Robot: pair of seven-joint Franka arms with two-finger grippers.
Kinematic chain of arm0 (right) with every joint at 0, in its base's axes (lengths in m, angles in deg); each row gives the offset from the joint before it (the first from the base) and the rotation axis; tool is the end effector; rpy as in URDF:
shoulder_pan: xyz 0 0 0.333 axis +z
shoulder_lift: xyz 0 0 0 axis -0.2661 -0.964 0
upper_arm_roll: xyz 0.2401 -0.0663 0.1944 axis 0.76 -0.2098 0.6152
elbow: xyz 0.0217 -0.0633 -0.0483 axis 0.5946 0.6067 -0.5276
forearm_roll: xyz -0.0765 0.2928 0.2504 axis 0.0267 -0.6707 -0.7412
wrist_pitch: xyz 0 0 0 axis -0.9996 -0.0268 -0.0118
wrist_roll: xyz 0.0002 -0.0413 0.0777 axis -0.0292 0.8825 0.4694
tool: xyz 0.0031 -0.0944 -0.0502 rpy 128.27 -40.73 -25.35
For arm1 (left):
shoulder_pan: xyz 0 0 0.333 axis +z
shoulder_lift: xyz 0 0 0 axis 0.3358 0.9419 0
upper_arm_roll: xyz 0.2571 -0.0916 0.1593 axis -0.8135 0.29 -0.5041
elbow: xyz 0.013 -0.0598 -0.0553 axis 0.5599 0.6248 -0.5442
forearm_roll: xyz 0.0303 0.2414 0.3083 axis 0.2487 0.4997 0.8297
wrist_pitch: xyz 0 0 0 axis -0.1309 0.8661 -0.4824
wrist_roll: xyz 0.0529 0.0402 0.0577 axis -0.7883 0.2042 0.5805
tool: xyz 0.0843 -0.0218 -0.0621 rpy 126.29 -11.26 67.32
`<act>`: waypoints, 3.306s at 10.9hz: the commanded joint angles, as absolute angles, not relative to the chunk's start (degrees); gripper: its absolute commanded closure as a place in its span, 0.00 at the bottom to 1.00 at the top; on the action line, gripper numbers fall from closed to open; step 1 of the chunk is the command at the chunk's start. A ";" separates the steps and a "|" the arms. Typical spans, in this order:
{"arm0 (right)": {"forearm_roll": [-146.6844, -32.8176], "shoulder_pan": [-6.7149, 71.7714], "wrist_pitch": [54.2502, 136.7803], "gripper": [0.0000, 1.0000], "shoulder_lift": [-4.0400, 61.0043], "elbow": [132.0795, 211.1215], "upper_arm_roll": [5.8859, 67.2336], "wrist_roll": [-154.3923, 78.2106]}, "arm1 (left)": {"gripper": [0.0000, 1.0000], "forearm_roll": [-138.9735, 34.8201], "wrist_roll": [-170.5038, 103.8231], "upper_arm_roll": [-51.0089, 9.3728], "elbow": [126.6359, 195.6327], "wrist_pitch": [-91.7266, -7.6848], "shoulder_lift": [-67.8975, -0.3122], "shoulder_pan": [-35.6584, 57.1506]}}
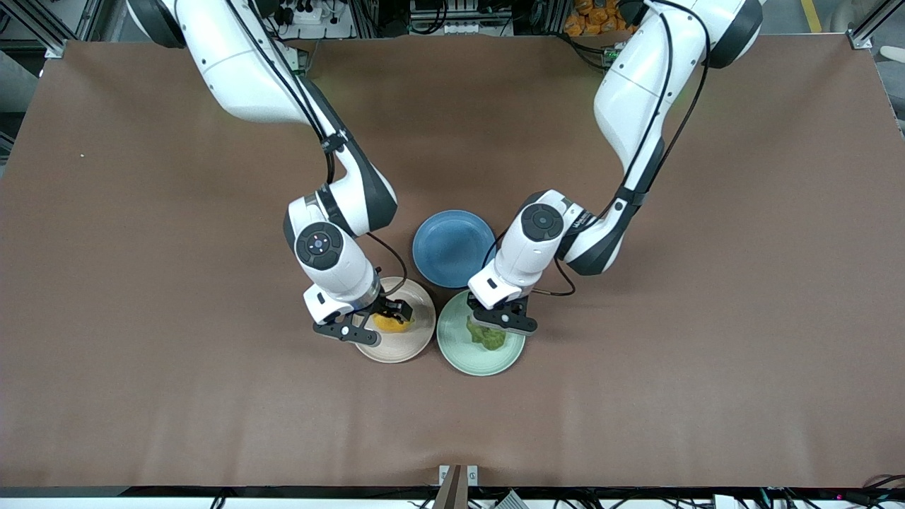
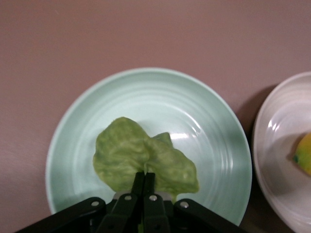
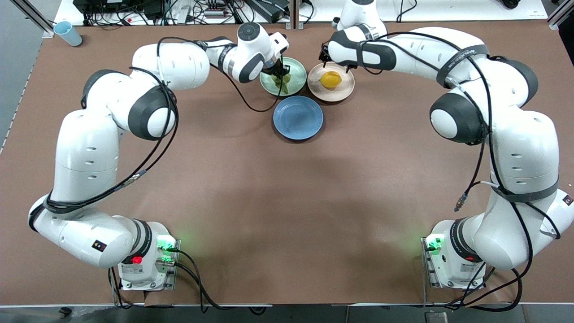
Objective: Pick lemon and lettuce from plates
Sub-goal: 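Grasp the lettuce with the left gripper while the right gripper grasps the lemon, then carry the lettuce off the green plate with the left gripper, then release the lettuce on the table and raise the left gripper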
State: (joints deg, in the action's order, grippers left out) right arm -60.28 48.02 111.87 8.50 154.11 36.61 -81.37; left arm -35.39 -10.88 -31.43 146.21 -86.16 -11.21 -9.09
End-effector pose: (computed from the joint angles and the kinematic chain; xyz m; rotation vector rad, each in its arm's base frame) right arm 0.6506 0.3535 0.2600 -3.0161 0.3697 -0.1271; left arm 0.6128 -0.4292 0.2124 2.8949 -0.2553 0.4403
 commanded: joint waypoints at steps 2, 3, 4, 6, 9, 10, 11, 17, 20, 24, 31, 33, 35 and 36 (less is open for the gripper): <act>-60.29 48.56 114.18 0.00 5.90 153.00 36.38 -82.59 | 1.00 -34.91 -9.55 -31.41 147.64 -78.81 -19.10 -4.65; -60.37 49.00 115.41 0.00 5.28 153.09 36.38 -82.59 | 1.00 -34.82 -10.43 -30.89 147.56 -76.70 -20.60 -1.85; -60.38 49.27 115.86 0.00 4.75 153.00 36.38 -83.28 | 1.00 -34.91 -12.00 -29.84 147.55 -75.20 -21.66 0.79; -60.20 49.70 116.39 0.00 4.14 153.09 36.38 -84.34 | 1.00 -34.91 -15.86 -28.60 147.55 -71.78 -22.98 5.80; -59.94 50.32 117.52 0.00 3.26 153.17 36.21 -84.34 | 1.00 -34.91 -20.89 -28.68 147.90 -67.20 -22.82 11.61; -59.85 50.32 117.97 0.00 2.73 153.17 36.21 -84.34 | 1.00 -34.91 -21.68 -28.68 148.52 -67.02 -22.46 13.54; -59.85 50.41 118.23 0.00 2.55 153.17 36.21 -84.43 | 1.00 -35.00 -21.69 -28.77 148.87 -67.02 -21.68 14.60; -59.85 51.11 121.04 0.00 0.88 153.26 36.12 -85.84 | 0.07 -36.22 -23.18 -28.68 148.44 -67.02 -16.75 21.11; -59.85 51.38 121.22 0.00 0.44 153.26 36.03 -85.93 | 0.00 -36.49 -23.44 -28.68 148.52 -66.32 -19.55 21.46; -59.76 51.55 122.28 0.00 -0.08 153.44 35.94 -86.01 | 0.00 -36.23 -23.62 -28.95 148.17 -58.95 -28.14 21.55; -58.44 51.47 122.54 0.34 -0.35 153.44 35.94 -86.01 | 0.00 -36.14 -31.78 -29.21 145.27 -39.34 -45.82 22.34; -58.44 51.29 122.37 0.41 -0.35 153.26 36.03 -85.84 | 0.00 -36.40 -32.05 -29.13 145.36 -35.92 -47.68 22.43; -58.44 50.76 121.75 0.45 -0.26 153.00 36.03 -85.40 | 0.00 -36.49 -32.15 -28.60 145.36 -34.33 -50.31 22.35; -58.53 50.59 121.49 0.46 -0.26 152.91 36.03 -85.22 | 0.00 -36.49 -32.14 -28.60 145.36 -33.19 -51.02 22.43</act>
State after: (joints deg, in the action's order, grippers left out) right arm -59.56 51.04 121.89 0.66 154.02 36.22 -84.53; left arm -35.53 -30.64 -29.01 144.50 -35.62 -48.22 22.02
